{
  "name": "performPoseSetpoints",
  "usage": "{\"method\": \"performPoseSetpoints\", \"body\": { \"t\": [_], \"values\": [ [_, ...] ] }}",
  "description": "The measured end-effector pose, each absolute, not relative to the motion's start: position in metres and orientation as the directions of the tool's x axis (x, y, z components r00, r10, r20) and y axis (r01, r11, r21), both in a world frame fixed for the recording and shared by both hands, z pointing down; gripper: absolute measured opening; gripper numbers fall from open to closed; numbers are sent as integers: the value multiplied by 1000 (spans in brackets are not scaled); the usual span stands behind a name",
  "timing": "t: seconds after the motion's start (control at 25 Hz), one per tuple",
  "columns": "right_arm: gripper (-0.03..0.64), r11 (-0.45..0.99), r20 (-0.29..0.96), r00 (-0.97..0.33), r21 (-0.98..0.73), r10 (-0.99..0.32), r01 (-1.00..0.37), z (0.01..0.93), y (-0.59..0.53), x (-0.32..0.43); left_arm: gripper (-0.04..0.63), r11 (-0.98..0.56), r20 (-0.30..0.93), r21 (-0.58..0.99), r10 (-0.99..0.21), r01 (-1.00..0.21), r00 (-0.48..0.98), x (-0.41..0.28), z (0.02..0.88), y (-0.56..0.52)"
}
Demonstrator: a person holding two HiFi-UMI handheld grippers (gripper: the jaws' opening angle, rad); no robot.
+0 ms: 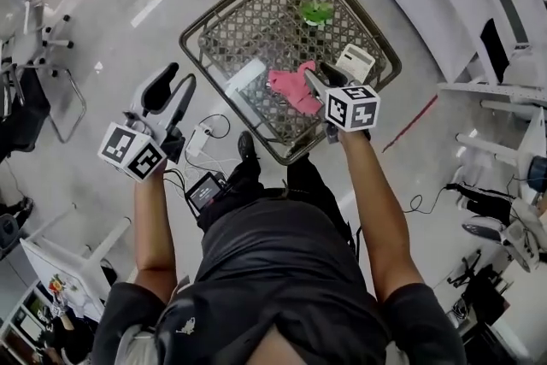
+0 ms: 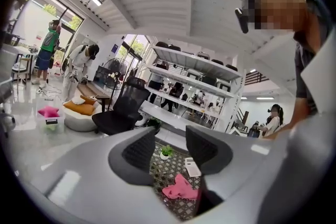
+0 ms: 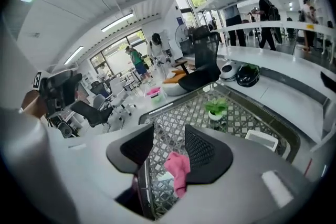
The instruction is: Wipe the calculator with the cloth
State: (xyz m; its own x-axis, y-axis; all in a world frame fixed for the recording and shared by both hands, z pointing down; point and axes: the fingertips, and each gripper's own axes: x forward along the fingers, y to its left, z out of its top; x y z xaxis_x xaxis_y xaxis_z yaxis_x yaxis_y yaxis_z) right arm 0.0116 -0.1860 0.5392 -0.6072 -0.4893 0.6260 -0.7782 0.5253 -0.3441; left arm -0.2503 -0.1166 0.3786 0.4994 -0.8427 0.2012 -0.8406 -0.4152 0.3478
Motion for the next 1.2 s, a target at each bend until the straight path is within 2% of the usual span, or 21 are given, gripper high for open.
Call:
{"method": "performPoseSetpoints", "body": {
  "t": [0.4, 0.76, 0.96, 1.2],
  "values": [
    [196, 501, 776, -548, -356, -311, -789, 687, -167, -6, 221, -345, 269, 384, -846, -857, 461, -262, 426, -113],
    [225, 541, 857, -479, -316, -188, -779, 755, -149, -7, 222, -314, 298, 386, -847, -867, 440, -267, 439, -113],
    [221, 557, 885, -431, -272, -175, -785, 777, -146, -1, 221, -312, 309, 395, -841, -864, 444, -262, 446, -112],
    [69, 587, 881, -418, -223, -220, -778, 780, -153, 11, 221, -313, 312, 402, -837, -861, 450, -254, 455, -113]
  ]
}}
